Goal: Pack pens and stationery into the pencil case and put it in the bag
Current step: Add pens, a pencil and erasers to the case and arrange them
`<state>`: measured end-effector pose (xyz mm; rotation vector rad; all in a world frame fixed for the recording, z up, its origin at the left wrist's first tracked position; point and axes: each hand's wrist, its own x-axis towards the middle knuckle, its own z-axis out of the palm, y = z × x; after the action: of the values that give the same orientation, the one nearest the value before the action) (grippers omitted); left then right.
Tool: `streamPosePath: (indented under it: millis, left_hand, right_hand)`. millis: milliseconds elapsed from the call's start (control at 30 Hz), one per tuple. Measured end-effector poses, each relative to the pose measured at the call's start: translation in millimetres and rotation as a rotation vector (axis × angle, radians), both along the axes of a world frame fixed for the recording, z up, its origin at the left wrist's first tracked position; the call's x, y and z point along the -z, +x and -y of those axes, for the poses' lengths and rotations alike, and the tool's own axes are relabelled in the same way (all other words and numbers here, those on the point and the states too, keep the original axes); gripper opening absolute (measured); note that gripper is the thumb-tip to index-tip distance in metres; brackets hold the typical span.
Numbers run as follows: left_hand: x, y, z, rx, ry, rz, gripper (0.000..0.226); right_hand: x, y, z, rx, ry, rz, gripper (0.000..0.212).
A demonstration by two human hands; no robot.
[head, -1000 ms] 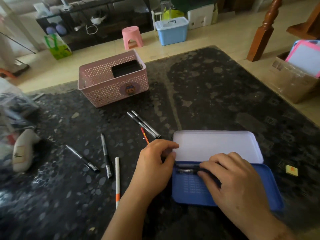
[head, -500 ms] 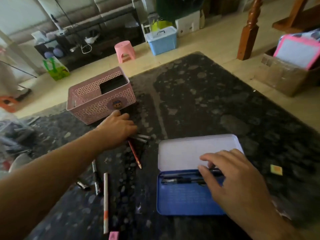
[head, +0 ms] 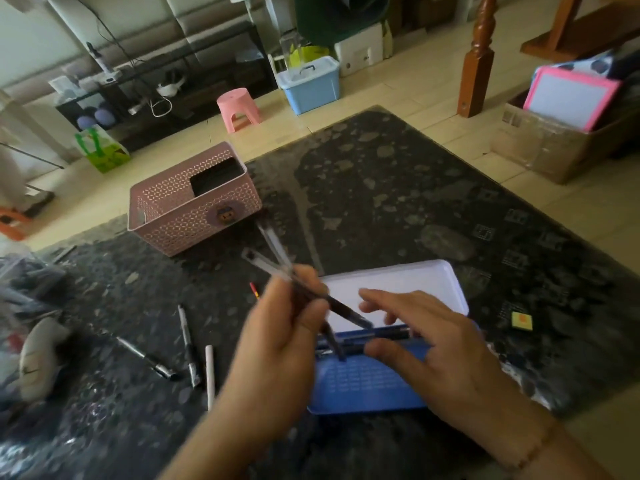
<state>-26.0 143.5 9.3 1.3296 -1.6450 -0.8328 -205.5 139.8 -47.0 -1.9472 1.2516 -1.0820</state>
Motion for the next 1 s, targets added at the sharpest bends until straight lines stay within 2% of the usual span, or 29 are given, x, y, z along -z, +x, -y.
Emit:
streamPosePath:
  millis: [33,133,233,333,400,500,767,900,933,1000]
  left_hand:
    - [8,-10,-7,0.018,0.051,-0.111,0.017]
    - [29,-17,-11,0.009,0.205,-0.254,0.010]
    - [39,4,-8,-0.043,0.168,-0.109,0.008]
    - [46,28,-2,-0.202,0.148,-0.001,0.022]
    - [47,35,1,-0.254,0.114,0.149,0.020]
    - [45,34,1,-0.282,0.056,0.225,0.011]
    - [47,26,-5,-0.109,-0.045,0.339,0.011]
    - [51,24,-4,-0.118,-0.045,0.284,0.011]
    - [51,22,-3,-0.140,-0.037,0.216,0.012]
    - [48,17,-3,-0.159,0.015,-0.044,0.009]
  right_hand:
    - [-2,1,-1,-0.032,0.001,0.013,0.038]
    - [-3,-3,-1,-0.059,0.016,-0.003,0.025]
    - [7,-20,3,-0.040,0.051,-0.207,0.015]
    - [12,-34,4,0.019,0.028,-0.392,0.024]
    - [11,-36,2,0.008,0.075,-0.452,0.026]
    - [11,-30,-3,-0.006,0.057,-0.594,0.007]
    - [11,-21,-6,0.064,0.028,-0.595,0.005]
    - [13,-16,-6,0.083,0.001,-0.583,0.012]
    - [12,-16,-6,0.098,-0.024,-0.582,0.011]
    - [9,-16,-5,0.135,-0.071,-0.502,0.015]
